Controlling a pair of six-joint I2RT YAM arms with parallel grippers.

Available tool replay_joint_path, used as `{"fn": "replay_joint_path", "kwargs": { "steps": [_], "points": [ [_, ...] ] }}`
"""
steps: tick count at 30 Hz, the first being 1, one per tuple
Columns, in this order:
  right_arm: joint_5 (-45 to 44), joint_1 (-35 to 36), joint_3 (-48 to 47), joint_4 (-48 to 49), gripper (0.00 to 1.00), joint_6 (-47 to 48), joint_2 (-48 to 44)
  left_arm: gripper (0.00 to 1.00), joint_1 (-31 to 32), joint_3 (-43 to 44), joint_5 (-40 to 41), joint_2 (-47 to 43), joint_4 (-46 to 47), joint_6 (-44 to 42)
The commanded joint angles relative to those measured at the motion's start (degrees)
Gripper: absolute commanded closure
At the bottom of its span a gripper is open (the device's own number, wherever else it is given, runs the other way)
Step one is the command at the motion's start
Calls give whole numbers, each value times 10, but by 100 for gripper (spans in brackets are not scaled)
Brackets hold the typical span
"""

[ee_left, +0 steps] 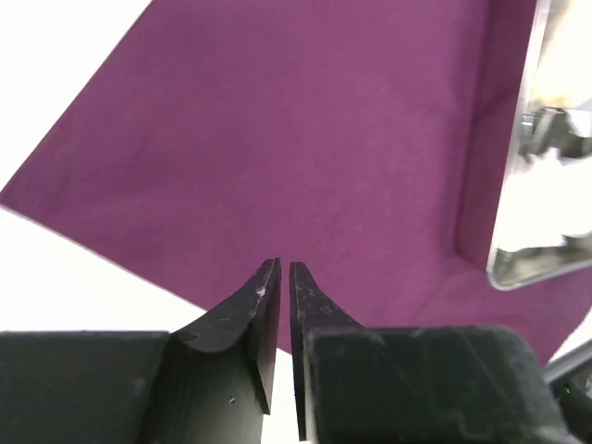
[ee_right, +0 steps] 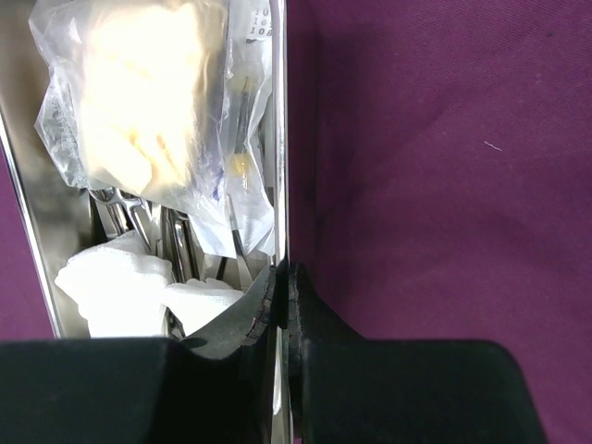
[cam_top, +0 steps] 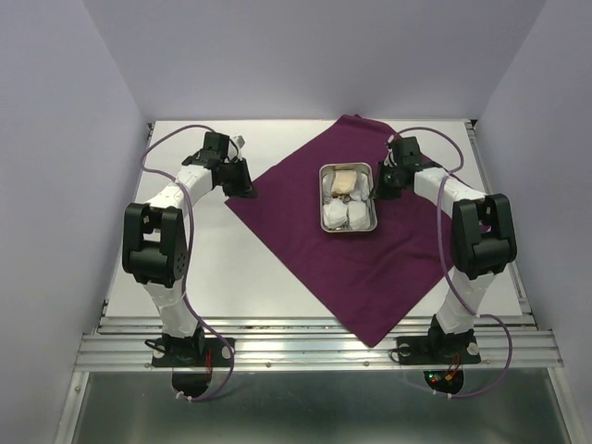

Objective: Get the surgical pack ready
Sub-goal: Move the container from the surgical kit.

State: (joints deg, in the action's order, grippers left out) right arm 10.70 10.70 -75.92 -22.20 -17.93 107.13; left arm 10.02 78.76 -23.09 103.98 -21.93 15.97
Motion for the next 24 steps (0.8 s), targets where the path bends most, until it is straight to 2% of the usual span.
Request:
{"fn": "replay_joint_path", "kwargs": {
  "steps": [1, 3, 4, 6, 10, 16, 24],
  "points": [
    [39, -4, -1, 27, 99, 29, -38, 70, -5, -26, 71, -14, 20, 11],
    [55, -4, -5, 22, 99, 31, -32, 53, -12, -34, 82, -22, 27, 21],
    [73, -4, -12, 22, 99, 30, -29, 39, -14, -38, 98, -23, 28, 23],
    [84, -4, -18, 22, 99, 26, -20, 28, -18, -40, 116, -23, 24, 21],
    [95, 10, -31, 25, 99, 21, -11, 16, -20, -51, 185, -20, 21, 8],
    [90, 31, -44, 39, 99, -32, 8, 13, -20, -63, 216, 13, 31, 8],
    [81, 67, -53, 52, 99, -76, 28, 18, -20, -41, 220, 54, 33, 11]
  ]
}}
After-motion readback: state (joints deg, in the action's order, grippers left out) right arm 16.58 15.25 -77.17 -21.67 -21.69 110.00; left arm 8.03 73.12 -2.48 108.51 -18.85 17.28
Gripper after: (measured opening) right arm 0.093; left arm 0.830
